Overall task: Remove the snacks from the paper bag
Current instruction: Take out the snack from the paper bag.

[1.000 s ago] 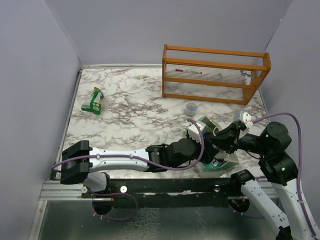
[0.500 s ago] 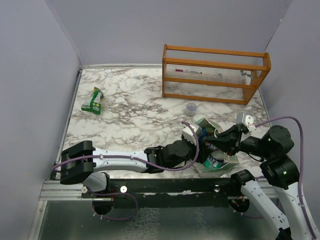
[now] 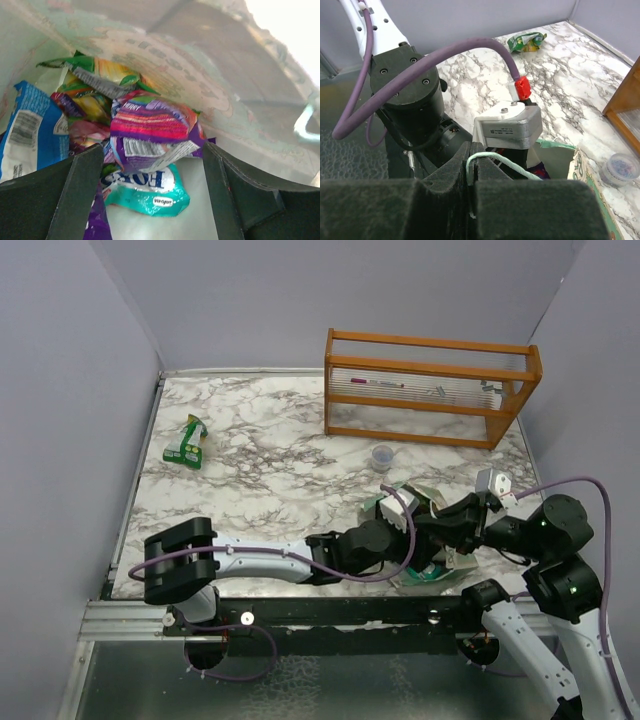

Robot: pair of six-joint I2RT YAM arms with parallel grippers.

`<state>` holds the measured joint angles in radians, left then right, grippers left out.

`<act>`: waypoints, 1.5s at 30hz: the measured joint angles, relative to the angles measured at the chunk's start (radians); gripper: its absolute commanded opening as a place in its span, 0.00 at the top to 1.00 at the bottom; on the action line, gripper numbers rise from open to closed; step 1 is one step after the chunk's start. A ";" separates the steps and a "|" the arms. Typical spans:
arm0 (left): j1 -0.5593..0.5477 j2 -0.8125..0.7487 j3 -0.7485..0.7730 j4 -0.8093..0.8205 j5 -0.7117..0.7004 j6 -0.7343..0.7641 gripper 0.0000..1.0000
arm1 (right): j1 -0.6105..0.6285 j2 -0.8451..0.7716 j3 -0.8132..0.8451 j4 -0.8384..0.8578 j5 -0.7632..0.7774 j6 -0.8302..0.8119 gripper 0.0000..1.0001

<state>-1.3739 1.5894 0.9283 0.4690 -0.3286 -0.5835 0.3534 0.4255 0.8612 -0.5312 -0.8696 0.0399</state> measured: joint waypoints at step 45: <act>0.024 -0.548 0.132 -0.431 -0.023 0.027 1.00 | 0.008 -0.023 -0.029 0.001 0.024 0.001 0.98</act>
<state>-1.3502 1.0412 1.0599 0.0380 -0.3519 -0.5568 0.3611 0.4026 0.8326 -0.5304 -0.8452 0.0406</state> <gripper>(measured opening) 0.012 0.020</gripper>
